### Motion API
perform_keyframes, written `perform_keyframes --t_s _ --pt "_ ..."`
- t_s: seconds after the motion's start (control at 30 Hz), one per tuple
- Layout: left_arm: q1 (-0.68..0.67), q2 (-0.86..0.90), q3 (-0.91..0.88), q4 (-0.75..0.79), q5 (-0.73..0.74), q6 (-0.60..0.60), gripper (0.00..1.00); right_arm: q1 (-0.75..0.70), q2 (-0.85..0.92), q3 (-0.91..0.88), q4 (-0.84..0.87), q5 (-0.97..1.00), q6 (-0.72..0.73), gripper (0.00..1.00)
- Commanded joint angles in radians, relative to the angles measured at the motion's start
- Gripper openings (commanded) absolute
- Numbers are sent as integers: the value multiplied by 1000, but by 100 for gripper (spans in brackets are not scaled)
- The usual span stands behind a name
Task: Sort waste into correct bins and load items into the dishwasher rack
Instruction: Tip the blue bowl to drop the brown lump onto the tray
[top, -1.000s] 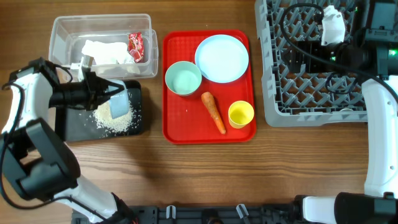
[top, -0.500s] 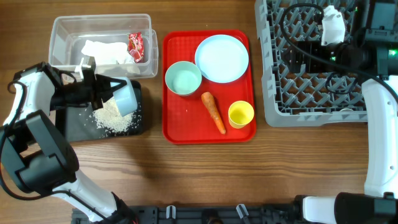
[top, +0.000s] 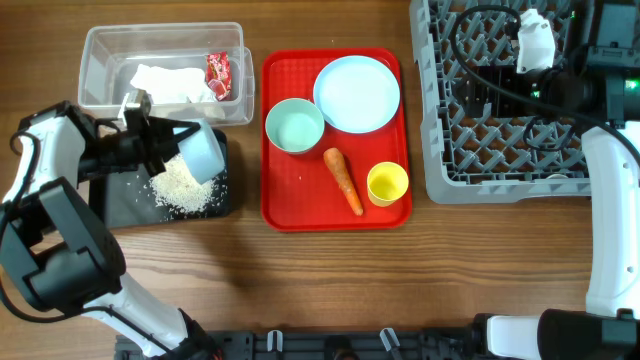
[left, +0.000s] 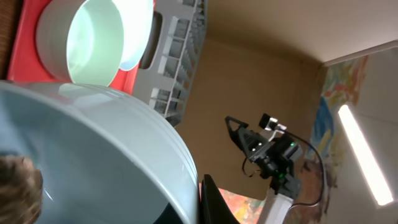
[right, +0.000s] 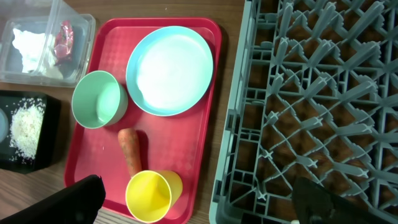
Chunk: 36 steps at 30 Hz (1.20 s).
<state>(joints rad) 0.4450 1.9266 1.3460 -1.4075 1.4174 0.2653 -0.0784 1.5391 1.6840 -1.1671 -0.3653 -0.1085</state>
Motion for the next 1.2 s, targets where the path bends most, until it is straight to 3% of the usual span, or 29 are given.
perform_keyframes --t_s 0.0,0.4,0.93,1.0,1.17 --pt "26 5 12 -5 45 19 4 -2 15 9 -1 6 7 100" --pt "41 5 12 -58 159 8 4 -1 15 9 -1 6 7 100" --pt "71 5 12 -71 153 60 4 -1 15 9 0 6 6 100" --pt "71 5 12 -3 82 151 4 -1 15 9 0 6 7 100" --pt "63 5 12 133 -289 261 4 -1 15 9 1 6 7 100"
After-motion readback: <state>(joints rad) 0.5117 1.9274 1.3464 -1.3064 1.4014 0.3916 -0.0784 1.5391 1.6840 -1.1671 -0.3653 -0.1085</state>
